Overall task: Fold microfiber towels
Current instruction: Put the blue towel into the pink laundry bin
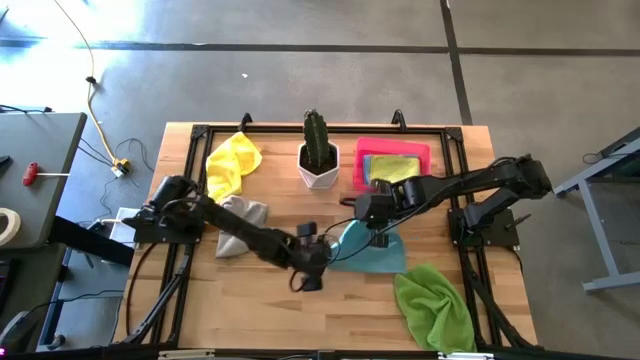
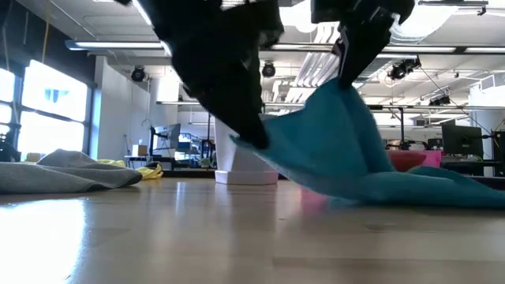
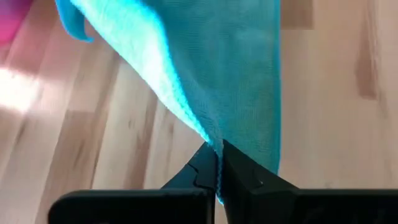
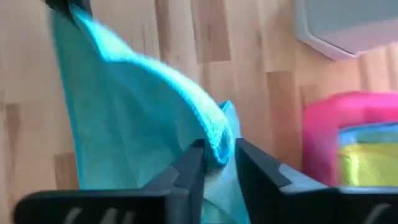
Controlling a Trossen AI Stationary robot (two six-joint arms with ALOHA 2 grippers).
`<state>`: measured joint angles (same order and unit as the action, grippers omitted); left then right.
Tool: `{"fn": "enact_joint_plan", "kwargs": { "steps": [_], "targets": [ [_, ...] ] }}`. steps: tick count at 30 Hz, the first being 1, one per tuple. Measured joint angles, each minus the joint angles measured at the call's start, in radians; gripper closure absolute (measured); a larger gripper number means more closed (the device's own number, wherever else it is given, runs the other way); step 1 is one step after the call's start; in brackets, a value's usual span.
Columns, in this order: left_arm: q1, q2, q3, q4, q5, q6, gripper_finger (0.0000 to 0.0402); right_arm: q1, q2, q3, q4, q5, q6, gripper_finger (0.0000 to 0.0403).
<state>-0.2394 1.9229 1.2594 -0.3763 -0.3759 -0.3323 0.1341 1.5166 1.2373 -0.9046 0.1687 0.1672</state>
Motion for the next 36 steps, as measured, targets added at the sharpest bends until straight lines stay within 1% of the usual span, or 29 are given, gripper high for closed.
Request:
{"fn": "enact_joint_plan", "kwargs": {
  "steps": [2,4,6,8,10,12,15,18,21,25,28,33,36],
  "targets": [
    [-0.024,-0.028,-0.003,-0.103,-0.027,-0.037,0.0401,0.007,0.0,-0.05,0.089,-0.025,-0.037,0.0294],
    [-0.039,-0.031,0.001,-0.137,-0.036,-0.072,0.0401,0.016,0.006,-0.102,0.186,-0.046,-0.084,0.0277],
    [-0.051,-0.045,-0.004,-0.236,-0.04,-0.109,0.0401,0.028,0.012,-0.153,0.305,-0.049,-0.145,0.0265],
    [-0.06,-0.046,0.0,-0.266,-0.049,-0.135,0.0401,0.039,0.014,-0.199,0.403,-0.049,-0.22,0.0259],
    [-0.067,-0.047,-0.002,-0.348,-0.074,-0.173,0.0401,0.05,0.017,-0.242,0.502,-0.049,-0.297,0.0258],
    [-0.072,-0.046,-0.002,-0.395,-0.098,-0.21,0.0401,0.057,0.019,-0.282,0.574,-0.049,-0.354,0.0259],
    [-0.078,-0.046,-0.002,-0.493,-0.14,-0.263,0.0401,0.059,0.019,-0.339,0.704,-0.049,-0.408,0.0265],
    [-0.078,-0.046,-0.002,-0.554,-0.202,-0.301,0.0401,0.057,0.019,-0.388,0.842,-0.046,-0.449,0.027],
    [-0.078,-0.046,-0.002,-0.574,-0.242,-0.313,0.0401,0.05,0.021,-0.437,1.0,-0.048,-0.476,0.0274],
    [-0.077,-0.046,-0.002,-0.577,-0.263,-0.306,0.0401,0.049,0.047,-0.502,1.185,-0.102,-0.485,0.0274],
    [-0.078,-0.046,-0.002,-0.587,-0.263,-0.304,0.0401,0.05,0.077,-0.522,1.229,-0.119,-0.523,0.0274],
    [-0.087,-0.046,-0.002,-0.617,-0.241,-0.293,0.0401,0.04,0.115,-0.51,1.23,-0.112,-0.663,0.0274],
    [-0.102,-0.046,-0.002,-0.617,-0.241,-0.293,0.0401,0.012,0.139,-0.485,1.23,-0.13,-0.677,0.0274]
  ]
}}
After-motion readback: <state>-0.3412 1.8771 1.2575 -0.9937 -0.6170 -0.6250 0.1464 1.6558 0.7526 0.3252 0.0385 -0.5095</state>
